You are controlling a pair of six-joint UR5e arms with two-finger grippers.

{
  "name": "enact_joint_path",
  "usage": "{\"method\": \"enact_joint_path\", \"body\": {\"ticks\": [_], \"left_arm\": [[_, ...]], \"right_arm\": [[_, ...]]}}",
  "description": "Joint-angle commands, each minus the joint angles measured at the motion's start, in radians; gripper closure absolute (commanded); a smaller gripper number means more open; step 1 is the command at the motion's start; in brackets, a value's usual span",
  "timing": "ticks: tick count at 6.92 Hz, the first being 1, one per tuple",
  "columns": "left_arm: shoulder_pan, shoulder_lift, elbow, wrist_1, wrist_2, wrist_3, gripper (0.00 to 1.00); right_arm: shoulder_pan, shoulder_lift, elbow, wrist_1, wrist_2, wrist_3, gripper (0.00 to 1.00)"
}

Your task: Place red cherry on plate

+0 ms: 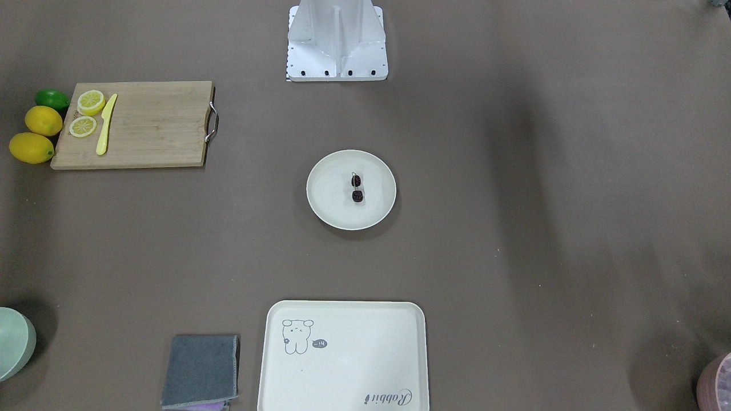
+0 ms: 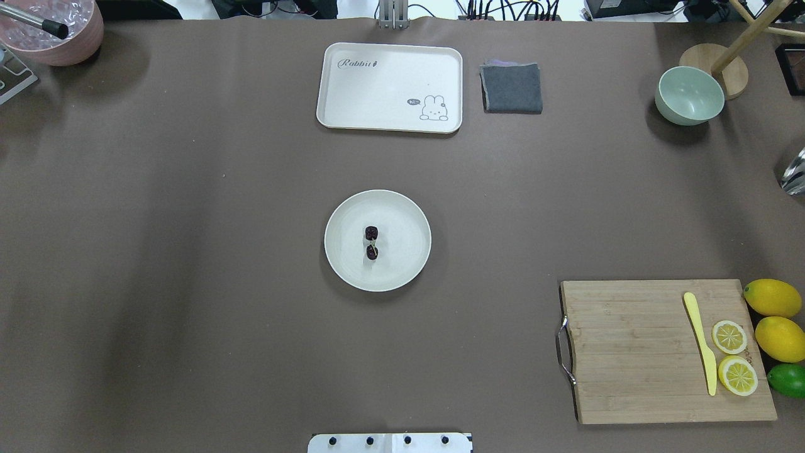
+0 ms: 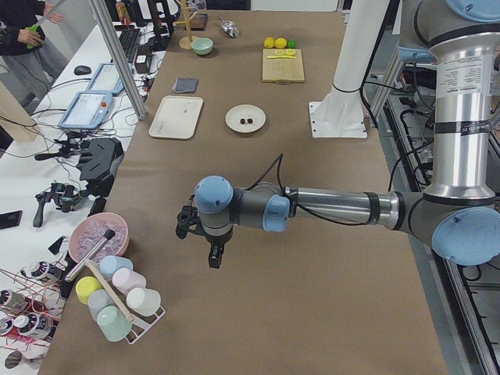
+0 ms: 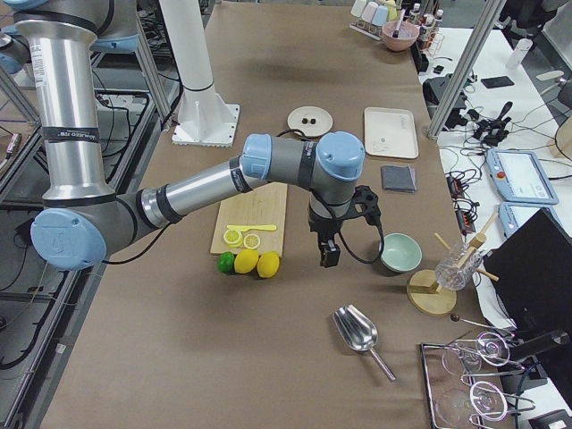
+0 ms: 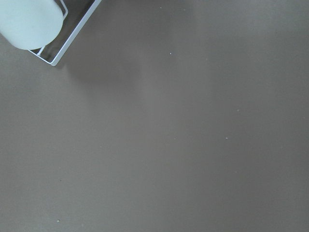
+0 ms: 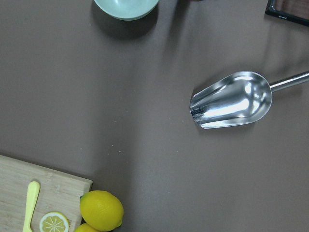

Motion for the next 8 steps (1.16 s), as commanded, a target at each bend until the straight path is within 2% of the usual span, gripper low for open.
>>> {"method": "enact_joint_path", "body": {"ticks": [1,2,3,5,8], "left_arm": [[-0.041,-0.044,0.072,0.001,0.036,-0.004,0.02],[-0.059,-0.044,0.073,0.004,0.043,-0.010,0.02],[-0.077,-0.032,0.067,-0.005,0.042,0.000,0.02],[-0.080,-0.030,0.070,-0.010,0.042,0.004,0.02],[-0.080,-0.046,0.111,-0.061,0.044,0.001,0.02]], "right_arm": [[-0.006,0.056,-0.077,0.003,0.003,0.058,0.00],[-0.056,0.067,-0.108,0.084,-0.001,0.157,0.00],[-0.053,0.101,-0.143,0.118,0.003,0.173,0.00],[-0.053,0.109,-0.168,0.123,0.000,0.181,0.00],[-0.022,0.109,-0.138,0.123,-0.006,0.181,0.00]]}}
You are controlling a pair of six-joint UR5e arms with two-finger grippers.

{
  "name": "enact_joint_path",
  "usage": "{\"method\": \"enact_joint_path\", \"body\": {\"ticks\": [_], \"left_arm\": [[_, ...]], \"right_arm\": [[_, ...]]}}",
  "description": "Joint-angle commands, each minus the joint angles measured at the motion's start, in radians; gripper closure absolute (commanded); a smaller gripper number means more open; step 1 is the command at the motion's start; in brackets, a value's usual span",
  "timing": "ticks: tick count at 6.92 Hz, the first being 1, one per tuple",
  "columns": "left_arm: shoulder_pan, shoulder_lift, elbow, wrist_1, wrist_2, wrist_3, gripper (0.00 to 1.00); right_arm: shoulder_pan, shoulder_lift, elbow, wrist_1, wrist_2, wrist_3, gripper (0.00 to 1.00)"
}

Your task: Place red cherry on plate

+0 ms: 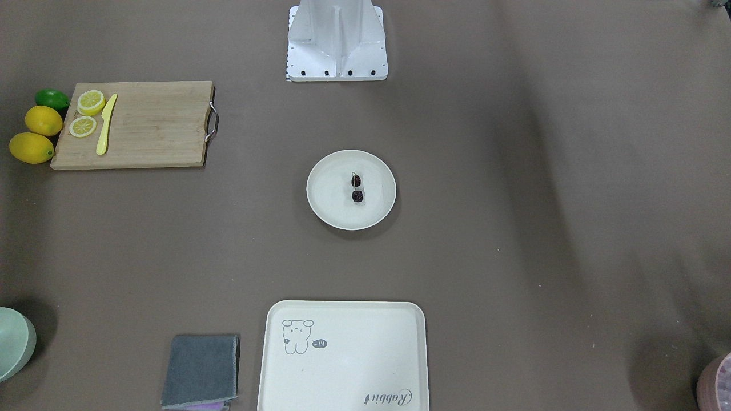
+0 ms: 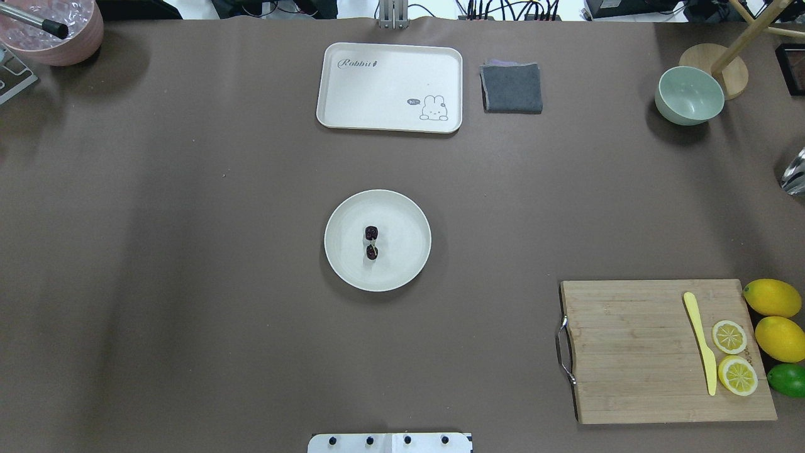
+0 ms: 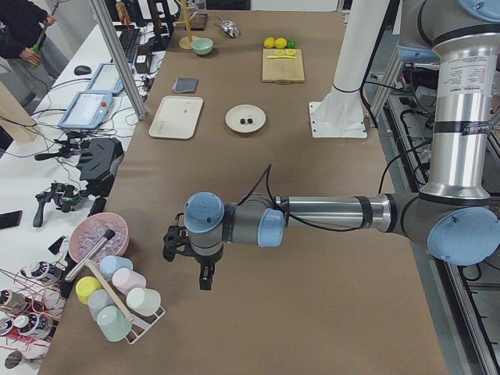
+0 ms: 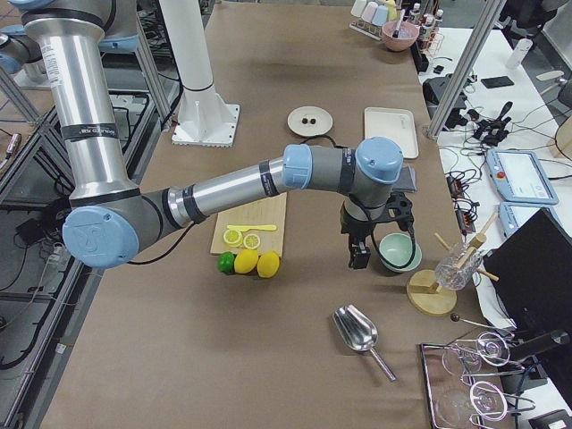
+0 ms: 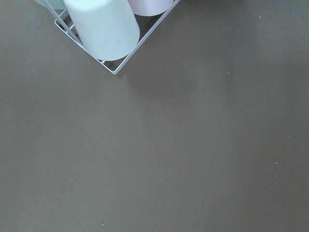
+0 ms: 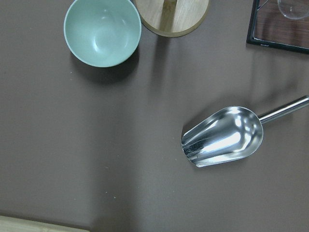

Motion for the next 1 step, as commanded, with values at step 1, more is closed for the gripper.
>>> {"method": "enact_joint_path", "body": {"ticks": [1], "left_arm": [[0.000,-0.006,0.026,-0.023,0.000,0.002,0.02]], "right_arm": [[0.005,0.006,0.011,0.000,-0.006,0.024,0.00]]}}
